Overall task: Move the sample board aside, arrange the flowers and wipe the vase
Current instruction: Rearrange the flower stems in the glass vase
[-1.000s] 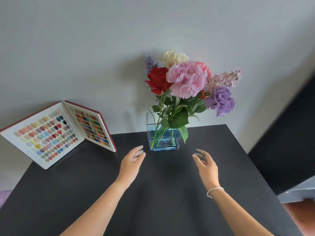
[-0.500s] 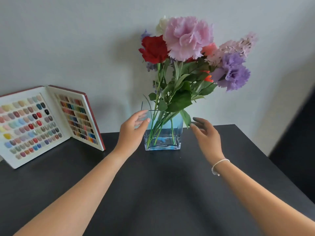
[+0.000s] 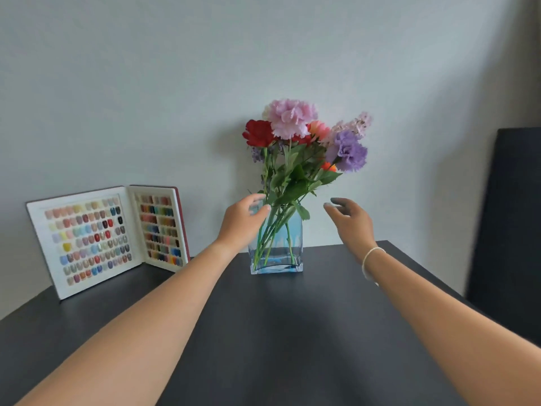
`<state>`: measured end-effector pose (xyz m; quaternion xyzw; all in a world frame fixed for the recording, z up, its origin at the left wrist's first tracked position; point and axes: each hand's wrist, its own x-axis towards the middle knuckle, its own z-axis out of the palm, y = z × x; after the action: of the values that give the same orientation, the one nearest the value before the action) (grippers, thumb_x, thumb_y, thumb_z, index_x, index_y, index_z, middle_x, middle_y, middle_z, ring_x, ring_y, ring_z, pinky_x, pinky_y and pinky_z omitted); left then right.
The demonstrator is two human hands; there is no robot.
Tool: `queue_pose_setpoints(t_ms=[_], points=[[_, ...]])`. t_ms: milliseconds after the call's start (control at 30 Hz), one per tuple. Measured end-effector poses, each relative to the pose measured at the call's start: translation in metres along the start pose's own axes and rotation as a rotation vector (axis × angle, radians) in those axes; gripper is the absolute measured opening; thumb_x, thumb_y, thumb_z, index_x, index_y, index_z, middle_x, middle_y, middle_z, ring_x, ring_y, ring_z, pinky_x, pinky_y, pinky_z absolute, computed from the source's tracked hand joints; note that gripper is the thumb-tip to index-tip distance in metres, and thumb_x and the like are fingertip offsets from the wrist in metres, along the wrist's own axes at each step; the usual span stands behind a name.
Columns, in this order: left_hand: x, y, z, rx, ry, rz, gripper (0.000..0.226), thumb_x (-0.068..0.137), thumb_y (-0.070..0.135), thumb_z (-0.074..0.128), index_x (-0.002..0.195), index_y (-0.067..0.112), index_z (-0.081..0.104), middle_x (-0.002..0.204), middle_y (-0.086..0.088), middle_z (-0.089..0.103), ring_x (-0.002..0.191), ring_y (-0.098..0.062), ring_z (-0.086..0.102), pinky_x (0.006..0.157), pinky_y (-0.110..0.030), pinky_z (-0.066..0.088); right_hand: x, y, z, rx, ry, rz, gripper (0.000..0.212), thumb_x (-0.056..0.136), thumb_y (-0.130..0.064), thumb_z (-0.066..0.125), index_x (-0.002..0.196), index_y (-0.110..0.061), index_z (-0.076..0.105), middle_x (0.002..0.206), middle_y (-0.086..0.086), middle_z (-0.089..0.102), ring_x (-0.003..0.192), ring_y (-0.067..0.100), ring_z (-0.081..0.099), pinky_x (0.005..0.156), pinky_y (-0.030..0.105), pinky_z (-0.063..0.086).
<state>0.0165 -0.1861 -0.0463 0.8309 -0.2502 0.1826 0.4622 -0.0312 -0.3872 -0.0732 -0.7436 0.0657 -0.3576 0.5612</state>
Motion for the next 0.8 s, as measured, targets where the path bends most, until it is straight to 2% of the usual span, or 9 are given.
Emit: queue_pose_setpoints(t_ms=[100, 267, 433, 567, 700, 800], points=[[0.019, 0.002, -0.002, 0.043, 0.002, 0.022, 0.035, 0.090, 0.030, 0.053, 0.123, 0.020, 0.054, 0.128, -0.007, 0.058, 0.112, -0.020, 0.055, 0.087, -0.021, 0.036, 0.011, -0.007, 0.006, -0.002, 0.022, -0.003, 0.036, 0.087, -0.036, 0.057, 0.117, -0.017, 0.057, 0.096, -0.003, 0.061, 0.084, 0.013, 0.055, 0.062, 0.018, 0.039], [0.064, -0.012, -0.002, 0.098, 0.024, 0.028, 0.039, 0.090, 0.029, 0.052, 0.127, 0.017, 0.051, 0.131, -0.009, 0.055, 0.117, -0.023, 0.053, 0.091, -0.024, 0.034, 0.042, -0.006, 0.021, 0.001, 0.071, 0.006, 0.040, 0.085, -0.038, 0.058, 0.119, -0.016, 0.058, 0.097, -0.003, 0.063, 0.086, 0.013, 0.056, 0.074, 0.025, 0.040], [0.102, -0.027, 0.003, 0.107, 0.065, 0.010, 0.043, 0.091, 0.030, 0.051, 0.130, 0.012, 0.048, 0.132, -0.011, 0.055, 0.119, -0.023, 0.052, 0.089, -0.021, 0.032, 0.059, -0.003, 0.036, -0.124, 0.100, -0.171, 0.032, 0.086, -0.033, 0.058, 0.114, -0.018, 0.061, 0.109, 0.000, 0.066, 0.085, 0.016, 0.060, 0.079, 0.033, 0.050], [0.128, -0.030, 0.013, 0.070, 0.088, 0.000, 0.043, 0.091, 0.028, 0.052, 0.129, 0.009, 0.050, 0.130, -0.012, 0.057, 0.114, -0.022, 0.055, 0.083, -0.016, 0.033, 0.073, -0.013, 0.044, -0.264, 0.176, -0.356, 0.031, 0.086, -0.035, 0.057, 0.112, -0.019, 0.062, 0.106, 0.005, 0.065, 0.090, 0.022, 0.058, 0.079, 0.037, 0.050], [0.140, -0.031, 0.024, 0.039, 0.083, 0.013, 0.039, 0.089, 0.022, 0.055, 0.123, 0.004, 0.055, 0.125, -0.015, 0.060, 0.113, -0.025, 0.057, 0.084, -0.017, 0.034, 0.083, -0.022, 0.056, -0.351, 0.148, -0.431, 0.035, 0.087, -0.036, 0.055, 0.117, -0.019, 0.060, 0.114, 0.004, 0.064, 0.095, 0.019, 0.055, 0.080, 0.033, 0.046], [0.143, -0.034, 0.030, 0.009, 0.116, 0.009, 0.032, 0.088, 0.016, 0.056, 0.118, 0.006, 0.060, 0.118, -0.016, 0.064, 0.102, -0.025, 0.060, 0.074, -0.014, 0.035, 0.090, -0.029, 0.068, -0.402, 0.126, -0.423, 0.041, 0.087, -0.039, 0.055, 0.122, -0.019, 0.056, 0.119, 0.003, 0.062, 0.101, 0.024, 0.056, 0.083, 0.039, 0.050]])
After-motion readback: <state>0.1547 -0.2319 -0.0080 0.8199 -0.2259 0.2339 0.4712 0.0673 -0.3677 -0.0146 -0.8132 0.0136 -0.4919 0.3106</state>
